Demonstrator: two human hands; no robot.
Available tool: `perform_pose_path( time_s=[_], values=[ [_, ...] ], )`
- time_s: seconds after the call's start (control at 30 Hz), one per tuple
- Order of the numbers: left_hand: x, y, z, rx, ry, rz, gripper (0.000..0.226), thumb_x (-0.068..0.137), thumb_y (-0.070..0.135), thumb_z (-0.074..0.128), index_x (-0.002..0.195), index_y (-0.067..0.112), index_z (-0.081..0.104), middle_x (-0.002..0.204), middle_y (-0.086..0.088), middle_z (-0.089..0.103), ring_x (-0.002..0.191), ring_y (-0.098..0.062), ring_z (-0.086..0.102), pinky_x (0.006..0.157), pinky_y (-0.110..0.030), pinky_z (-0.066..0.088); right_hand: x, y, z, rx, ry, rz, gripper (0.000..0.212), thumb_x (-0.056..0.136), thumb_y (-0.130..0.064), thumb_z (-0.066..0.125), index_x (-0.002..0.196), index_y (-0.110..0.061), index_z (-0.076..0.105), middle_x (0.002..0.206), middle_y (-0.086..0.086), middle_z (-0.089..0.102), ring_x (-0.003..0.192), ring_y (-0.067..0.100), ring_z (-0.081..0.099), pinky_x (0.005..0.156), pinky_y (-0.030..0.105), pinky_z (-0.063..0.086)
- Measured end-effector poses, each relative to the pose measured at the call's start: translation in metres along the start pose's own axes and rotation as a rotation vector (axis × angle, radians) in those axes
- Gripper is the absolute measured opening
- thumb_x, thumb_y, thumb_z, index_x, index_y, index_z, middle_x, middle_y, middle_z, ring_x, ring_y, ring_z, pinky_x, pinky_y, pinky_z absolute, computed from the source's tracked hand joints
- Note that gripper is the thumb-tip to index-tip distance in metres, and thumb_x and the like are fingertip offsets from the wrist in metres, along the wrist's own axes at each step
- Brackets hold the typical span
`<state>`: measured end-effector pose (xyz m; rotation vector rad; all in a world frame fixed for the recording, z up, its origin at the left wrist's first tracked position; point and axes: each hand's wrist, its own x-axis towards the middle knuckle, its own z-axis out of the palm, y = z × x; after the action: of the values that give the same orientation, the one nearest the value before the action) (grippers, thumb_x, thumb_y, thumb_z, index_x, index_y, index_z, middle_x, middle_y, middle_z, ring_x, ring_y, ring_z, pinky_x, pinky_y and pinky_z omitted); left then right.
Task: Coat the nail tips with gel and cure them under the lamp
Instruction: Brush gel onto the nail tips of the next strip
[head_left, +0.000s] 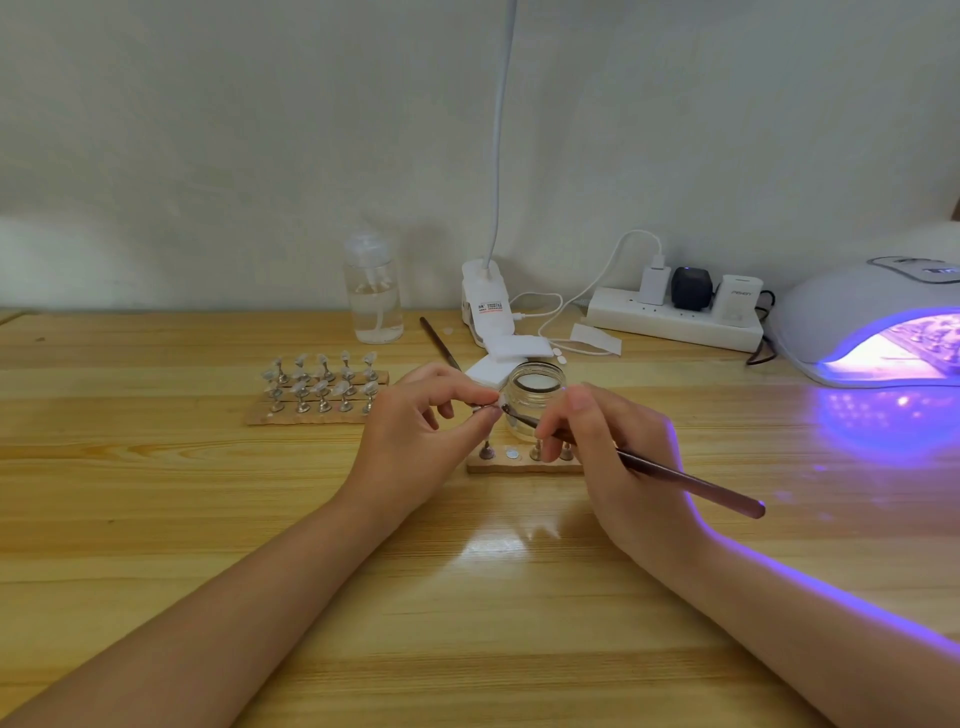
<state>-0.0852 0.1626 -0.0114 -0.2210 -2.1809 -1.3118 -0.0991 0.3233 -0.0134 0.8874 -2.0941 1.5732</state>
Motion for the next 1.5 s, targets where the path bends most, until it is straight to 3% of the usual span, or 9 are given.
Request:
perform_pose_path(
  time_s=[0.13,0.23,0.37,0.53,0.73,0.93,1.03,1.3,1.5],
  values=[
    [-0.0001,0.0000,0.0007,-0.001,0.003,-0.001,0.026,0.072,0.012,0.074,0.072,0.037,0.066,0.074,0.013,0.061,0.064,0.001,0.045,0.056,-0.011,0.035,-0.0006,0.0009,0.0011,0.121,0.021,-0.018,0.041,0.088,-0.038,0.033,0.061,-0.020,0.059,0.053,0.002,0.056,0.053,0.004,0.053,0.055,0.013,0.038],
    [-0.0004,0.0001,0.0006,-0.004,0.009,-0.006,0.027,0.072,0.011,0.074,0.071,0.037,0.066,0.073,0.014,0.061,0.064,0.001,0.045,0.056,-0.011,0.035,-0.0005,0.0003,0.0005,0.157,0.041,-0.030,0.038,0.088,-0.036,0.033,0.062,-0.022,0.057,0.050,-0.005,0.052,0.049,0.001,0.050,0.053,0.007,0.033],
    [-0.0004,0.0004,0.0006,-0.011,-0.001,-0.014,0.024,0.072,0.011,0.075,0.073,0.034,0.067,0.074,0.012,0.060,0.064,0.001,0.045,0.056,-0.011,0.035,0.0005,-0.0010,-0.0005,0.044,0.021,-0.021,0.036,0.088,-0.037,0.032,0.066,-0.023,0.055,0.059,0.000,0.056,0.053,0.001,0.050,0.053,0.009,0.034],
    [0.0000,0.0010,0.0007,-0.010,-0.007,-0.021,0.024,0.072,0.010,0.075,0.074,0.033,0.067,0.075,0.012,0.060,0.064,0.000,0.045,0.056,-0.012,0.035,0.0013,-0.0008,0.0009,0.006,-0.008,0.020,0.038,0.087,-0.042,0.032,0.070,-0.022,0.058,0.066,-0.002,0.059,0.061,0.006,0.055,0.056,0.022,0.044],
    [-0.0001,0.0020,0.0002,-0.009,-0.008,-0.025,0.028,0.071,0.010,0.074,0.072,0.036,0.066,0.074,0.013,0.060,0.065,0.001,0.045,0.056,-0.012,0.035,0.0006,0.0005,0.0006,0.006,-0.009,-0.001,0.035,0.088,-0.042,0.031,0.065,-0.030,0.055,0.065,-0.003,0.060,0.061,0.004,0.055,0.058,0.012,0.040],
    [0.0000,0.0019,0.0006,-0.010,-0.004,-0.030,0.028,0.072,0.010,0.075,0.072,0.036,0.066,0.074,0.014,0.060,0.065,0.000,0.045,0.055,-0.012,0.036,-0.0012,0.0023,0.0007,0.118,0.018,-0.022,0.041,0.088,-0.039,0.033,0.061,-0.023,0.059,0.057,0.005,0.058,0.055,0.007,0.055,0.056,0.019,0.043],
    [0.0000,0.0023,0.0004,-0.004,-0.004,-0.029,0.025,0.072,0.011,0.074,0.072,0.035,0.067,0.074,0.013,0.061,0.065,0.000,0.045,0.056,-0.012,0.036,-0.0004,0.0017,0.0010,0.167,0.054,-0.034,0.039,0.088,-0.036,0.034,0.061,-0.023,0.059,0.050,0.001,0.053,0.050,0.003,0.052,0.054,0.009,0.035],
    [-0.0007,0.0028,0.0003,-0.005,-0.011,-0.031,0.022,0.072,0.010,0.074,0.074,0.031,0.068,0.075,0.012,0.061,0.064,-0.001,0.045,0.056,-0.013,0.035,0.0019,0.0015,0.0004,0.026,0.006,0.004,0.036,0.089,-0.040,0.032,0.068,-0.025,0.057,0.066,-0.003,0.060,0.061,0.005,0.056,0.056,0.012,0.041],
    [-0.0003,0.0037,0.0003,-0.011,-0.017,-0.031,0.025,0.072,0.007,0.074,0.073,0.032,0.067,0.076,0.011,0.062,0.065,0.000,0.046,0.056,-0.013,0.035,0.0001,0.0020,0.0011,0.085,0.000,0.001,0.038,0.089,-0.040,0.033,0.066,-0.024,0.058,0.060,-0.002,0.059,0.058,0.001,0.053,0.057,0.010,0.038]
  ],
)
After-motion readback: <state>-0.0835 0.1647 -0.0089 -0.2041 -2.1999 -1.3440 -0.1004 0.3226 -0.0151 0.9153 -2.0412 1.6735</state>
